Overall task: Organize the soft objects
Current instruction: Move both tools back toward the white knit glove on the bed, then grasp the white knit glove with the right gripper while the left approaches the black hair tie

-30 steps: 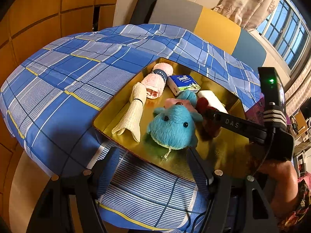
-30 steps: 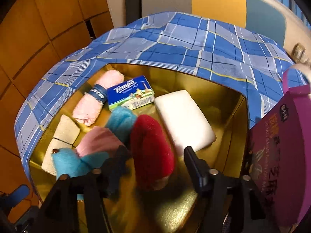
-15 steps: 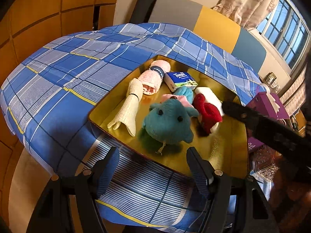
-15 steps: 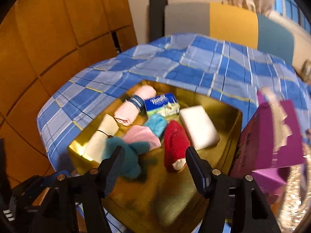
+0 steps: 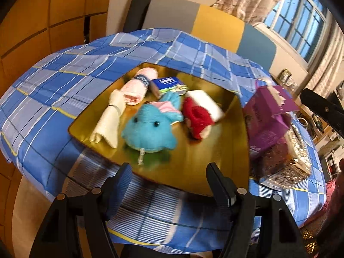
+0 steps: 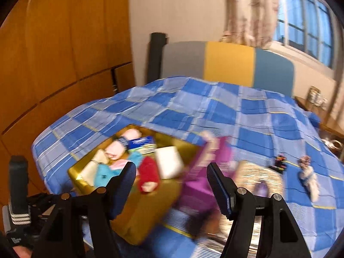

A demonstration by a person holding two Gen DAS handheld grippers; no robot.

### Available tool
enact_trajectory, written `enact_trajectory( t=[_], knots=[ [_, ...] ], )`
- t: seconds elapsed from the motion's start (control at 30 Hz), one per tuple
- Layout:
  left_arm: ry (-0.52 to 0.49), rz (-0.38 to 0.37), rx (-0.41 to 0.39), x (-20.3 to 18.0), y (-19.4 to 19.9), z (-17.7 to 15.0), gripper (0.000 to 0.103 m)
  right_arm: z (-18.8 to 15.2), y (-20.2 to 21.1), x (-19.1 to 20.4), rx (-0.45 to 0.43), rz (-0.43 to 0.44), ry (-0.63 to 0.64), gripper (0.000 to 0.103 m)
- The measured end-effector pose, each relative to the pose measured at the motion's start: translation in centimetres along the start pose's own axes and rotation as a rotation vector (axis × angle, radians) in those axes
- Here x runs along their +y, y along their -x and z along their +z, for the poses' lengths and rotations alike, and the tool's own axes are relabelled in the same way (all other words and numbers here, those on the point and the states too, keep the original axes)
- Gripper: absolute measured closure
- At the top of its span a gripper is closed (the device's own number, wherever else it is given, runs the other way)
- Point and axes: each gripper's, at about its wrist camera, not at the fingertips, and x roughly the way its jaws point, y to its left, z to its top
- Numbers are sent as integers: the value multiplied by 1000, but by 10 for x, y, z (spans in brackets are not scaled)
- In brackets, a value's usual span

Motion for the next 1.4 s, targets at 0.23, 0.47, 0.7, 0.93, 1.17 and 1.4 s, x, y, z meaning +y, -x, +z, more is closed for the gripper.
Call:
enact_trajectory(
  t=[0.23, 0.47, 0.7, 0.93, 1.17, 1.4],
  knots=[
    [-38, -65, -11, -28, 4, -2, 31, -4, 42, -93, -14, -201, -81, 27],
    [-108, -92, 5, -64, 2, -7, 31, -28, 42, -190, 60, -360, -145, 27],
    [-252, -152, -8, -111, 6, -15, 31, -85, 7, -290, 266, -402, -285, 27],
    [-337, -204, 23, -147, 3, -22, 31, -100, -29, -370, 322, -431, -380, 27],
    [-371, -213, 35, -175, 4, -18, 31, -72, -76, -408, 293, -390, -378, 21],
    [-385, -243, 39, -199, 8, -10, 31, -71, -118, -417, 332, -344, -350, 22]
  ],
)
